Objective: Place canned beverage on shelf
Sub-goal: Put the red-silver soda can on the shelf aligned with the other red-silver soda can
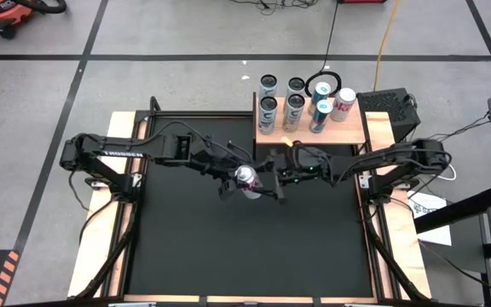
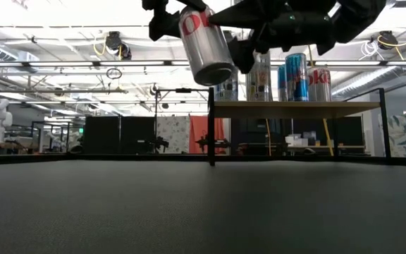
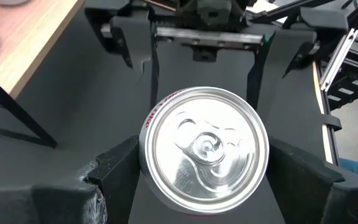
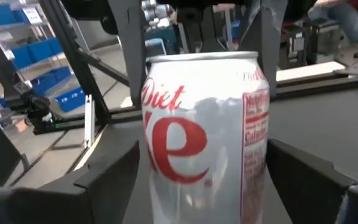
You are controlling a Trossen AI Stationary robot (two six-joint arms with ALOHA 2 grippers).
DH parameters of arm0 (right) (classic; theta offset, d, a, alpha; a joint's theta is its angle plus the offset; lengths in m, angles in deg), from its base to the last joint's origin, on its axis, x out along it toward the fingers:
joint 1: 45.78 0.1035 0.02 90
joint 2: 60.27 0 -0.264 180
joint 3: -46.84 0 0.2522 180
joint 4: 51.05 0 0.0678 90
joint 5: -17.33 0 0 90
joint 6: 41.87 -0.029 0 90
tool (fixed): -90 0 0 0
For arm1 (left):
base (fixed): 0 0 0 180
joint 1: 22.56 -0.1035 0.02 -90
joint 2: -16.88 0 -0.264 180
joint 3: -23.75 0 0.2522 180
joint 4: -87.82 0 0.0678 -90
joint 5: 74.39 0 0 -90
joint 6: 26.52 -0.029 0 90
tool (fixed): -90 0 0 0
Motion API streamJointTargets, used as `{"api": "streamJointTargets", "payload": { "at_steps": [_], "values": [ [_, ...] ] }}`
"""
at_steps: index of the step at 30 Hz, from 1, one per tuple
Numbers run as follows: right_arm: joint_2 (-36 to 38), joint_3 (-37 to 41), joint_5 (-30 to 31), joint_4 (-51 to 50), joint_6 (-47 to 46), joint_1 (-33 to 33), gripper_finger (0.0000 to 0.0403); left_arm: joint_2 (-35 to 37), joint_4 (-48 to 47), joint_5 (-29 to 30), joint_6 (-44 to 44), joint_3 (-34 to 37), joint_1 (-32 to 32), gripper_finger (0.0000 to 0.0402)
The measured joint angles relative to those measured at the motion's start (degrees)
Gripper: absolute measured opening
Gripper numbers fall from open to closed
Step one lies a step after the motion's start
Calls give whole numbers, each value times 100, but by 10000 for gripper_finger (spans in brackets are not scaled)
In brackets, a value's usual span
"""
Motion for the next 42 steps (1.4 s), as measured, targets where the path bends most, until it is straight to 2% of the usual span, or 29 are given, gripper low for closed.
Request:
{"api": "streamJointTargets", "payload": {
  "at_steps": [4, 12, 15, 19, 24, 36, 42],
  "values": [
    [-215, -22, 0, 429, -57, 0, 325, 2, 88, 13, -2, 0, 0, 293],
    [-492, -518, 5, 83, 56, 72, 323, 2, 109, 20, -47, 0, 4, 293],
    [-444, -684, 5, -346, 148, 72, 306, 5, 107, 18, -58, 0, 9, 293],
    [-434, -758, 19, -565, 148, 76, 265, 5, 66, 39, -124, 0, 20, 293],
    [-424, -761, 16, -600, 132, 75, 259, 5, 45, 65, -149, 0, 20, 293],
    [422, -775, 68, -1556, 229, 74, 259, 112, 739, 74, -379, -4, 4, 293],
    [587, -745, 3, -1900, 239, 76, 259, 209, 1186, 74, -884, -4, 4, 291]
  ]
}}
